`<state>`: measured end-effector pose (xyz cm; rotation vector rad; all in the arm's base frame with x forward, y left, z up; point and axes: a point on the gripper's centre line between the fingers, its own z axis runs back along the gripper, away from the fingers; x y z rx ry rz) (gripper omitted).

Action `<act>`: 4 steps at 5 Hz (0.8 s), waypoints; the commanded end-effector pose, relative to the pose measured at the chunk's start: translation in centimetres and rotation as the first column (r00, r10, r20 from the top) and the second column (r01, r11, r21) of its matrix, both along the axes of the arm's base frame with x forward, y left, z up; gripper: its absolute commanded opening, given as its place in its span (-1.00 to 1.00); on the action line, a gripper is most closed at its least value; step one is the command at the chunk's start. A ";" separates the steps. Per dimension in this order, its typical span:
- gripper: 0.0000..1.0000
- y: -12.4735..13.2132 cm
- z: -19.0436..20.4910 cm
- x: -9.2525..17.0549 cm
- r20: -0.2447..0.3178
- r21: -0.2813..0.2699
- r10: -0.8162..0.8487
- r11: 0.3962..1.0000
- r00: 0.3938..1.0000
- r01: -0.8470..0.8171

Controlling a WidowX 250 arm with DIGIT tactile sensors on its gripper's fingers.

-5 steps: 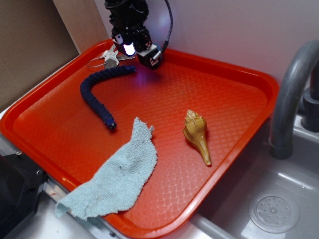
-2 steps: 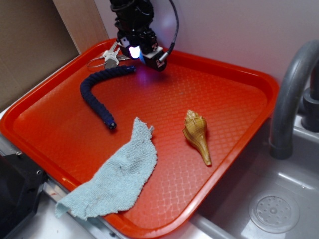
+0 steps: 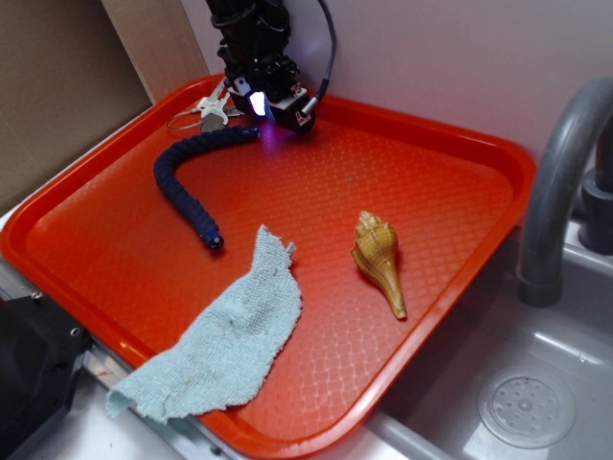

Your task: Grab the blue ball.

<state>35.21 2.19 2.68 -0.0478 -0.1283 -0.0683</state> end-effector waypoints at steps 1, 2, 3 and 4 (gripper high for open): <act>-1.00 -0.2 1.8 1.0 0.085 0.018 -0.006 1.000 0.996 0.004; -1.00 -0.1 2.1 0.6 0.059 0.014 0.007 1.000 0.998 -0.008; -1.00 -1.3 5.4 -2.1 0.065 0.038 -0.013 0.999 0.998 0.010; -1.00 -4.2 9.9 -6.2 -0.011 0.066 -0.132 0.989 0.991 0.133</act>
